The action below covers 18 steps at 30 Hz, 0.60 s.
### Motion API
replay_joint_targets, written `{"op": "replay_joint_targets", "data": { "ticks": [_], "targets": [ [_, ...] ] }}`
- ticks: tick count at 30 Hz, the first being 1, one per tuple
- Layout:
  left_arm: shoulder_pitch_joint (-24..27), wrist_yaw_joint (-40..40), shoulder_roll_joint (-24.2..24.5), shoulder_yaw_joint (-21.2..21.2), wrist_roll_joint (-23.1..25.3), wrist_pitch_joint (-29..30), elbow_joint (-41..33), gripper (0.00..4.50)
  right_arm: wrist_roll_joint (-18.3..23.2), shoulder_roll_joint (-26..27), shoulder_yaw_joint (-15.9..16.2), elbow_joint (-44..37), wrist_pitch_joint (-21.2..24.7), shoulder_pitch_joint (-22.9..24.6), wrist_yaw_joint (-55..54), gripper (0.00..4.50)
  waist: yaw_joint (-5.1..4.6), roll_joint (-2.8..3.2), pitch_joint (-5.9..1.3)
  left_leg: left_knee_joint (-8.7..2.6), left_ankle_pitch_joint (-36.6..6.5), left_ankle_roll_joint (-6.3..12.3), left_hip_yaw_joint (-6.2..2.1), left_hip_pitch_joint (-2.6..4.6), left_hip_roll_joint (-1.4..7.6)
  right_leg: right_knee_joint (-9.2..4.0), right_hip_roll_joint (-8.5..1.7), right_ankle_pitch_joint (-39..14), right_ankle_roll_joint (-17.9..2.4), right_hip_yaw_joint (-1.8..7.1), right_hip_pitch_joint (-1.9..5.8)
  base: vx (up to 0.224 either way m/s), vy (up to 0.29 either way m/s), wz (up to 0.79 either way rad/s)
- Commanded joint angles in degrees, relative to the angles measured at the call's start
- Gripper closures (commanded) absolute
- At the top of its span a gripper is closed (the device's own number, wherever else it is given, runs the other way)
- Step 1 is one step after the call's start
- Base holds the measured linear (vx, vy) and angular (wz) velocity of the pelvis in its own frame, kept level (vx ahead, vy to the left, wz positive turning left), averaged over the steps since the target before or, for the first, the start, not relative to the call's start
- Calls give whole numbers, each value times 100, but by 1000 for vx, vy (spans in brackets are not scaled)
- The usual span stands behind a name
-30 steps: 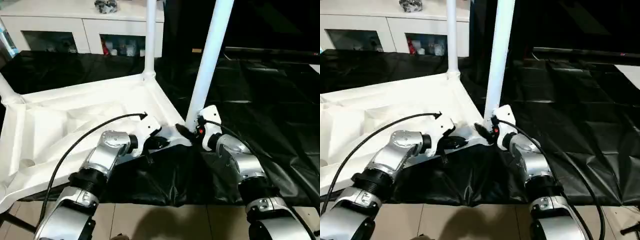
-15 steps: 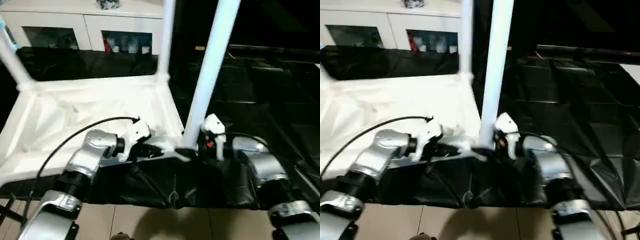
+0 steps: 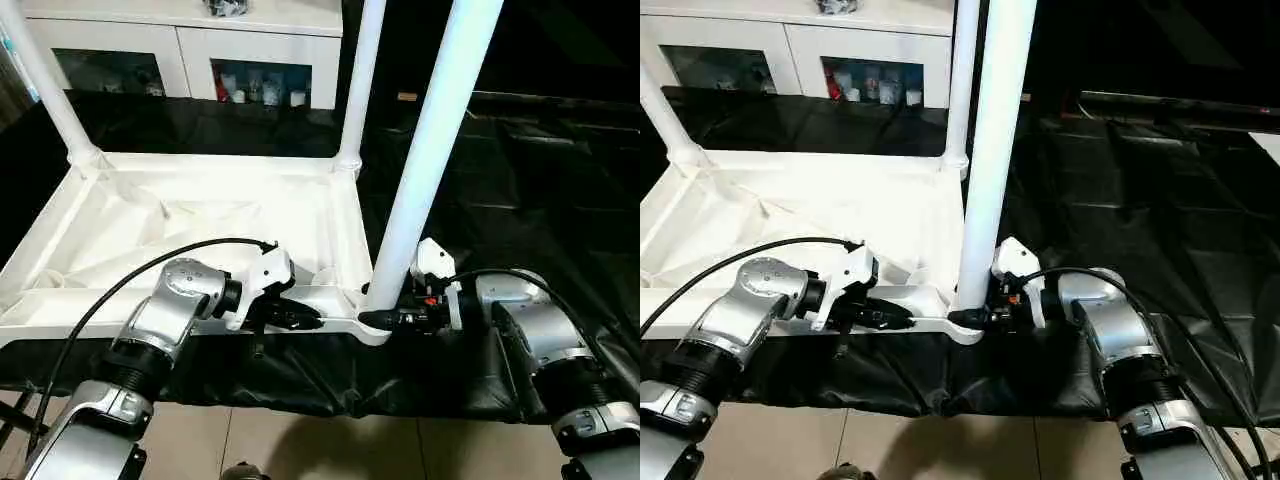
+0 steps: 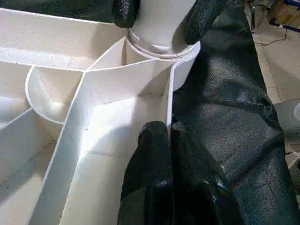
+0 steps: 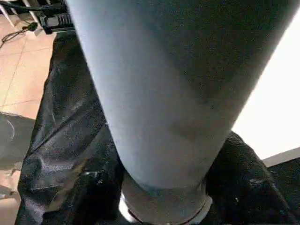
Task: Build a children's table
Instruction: Rotate leg to tighten
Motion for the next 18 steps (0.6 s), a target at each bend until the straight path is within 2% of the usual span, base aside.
{"op": "replay_joint_targets", "data": {
  "ticks": [1,8,10,13,15,18],
  "targets": [
    [-93,244,-116,95,-152,-45,-150,450,-74,165,633,34,219,264,392,243,-11,-9,-302,-292,-750,311,-154,79,353,-369,-575,-282,-1226,317,199,0,0,0],
    [-85,657,-275,232,-187,103,-139,450,-36,315,566,-32,270,454,107,247,-11,-7,-293,-297,-850,277,-154,89,356,-390,-581,-423,-1226,317,193,0,0,0],
    [-105,1003,-414,286,-137,154,-108,450,-101,555,405,158,288,453,-478,248,-20,-12,-277,-312,-949,229,-155,96,356,-411,-584,-608,-1203,323,185,0,0,0],
    [-184,1583,-688,324,-5,183,30,450,-212,981,179,526,366,380,-1439,250,-82,-28,-234,-372,-1328,21,-193,114,354,-497,-626,-1431,-1070,331,173,0,0,0],
    [-237,1890,-854,324,72,221,117,450,-259,1211,95,704,439,331,-1913,251,-156,-28,-219,-401,-1654,-126,-223,156,346,-566,-638,-2082,-913,335,144,0,0,0],
    [-412,2454,-1242,259,231,214,379,450,-394,1738,-34,1146,507,128,-2958,251,-214,-17,-221,-412,-1724,-145,-235,150,343,-586,-631,-2135,-847,350,128,0,0,0]
  ]
}}
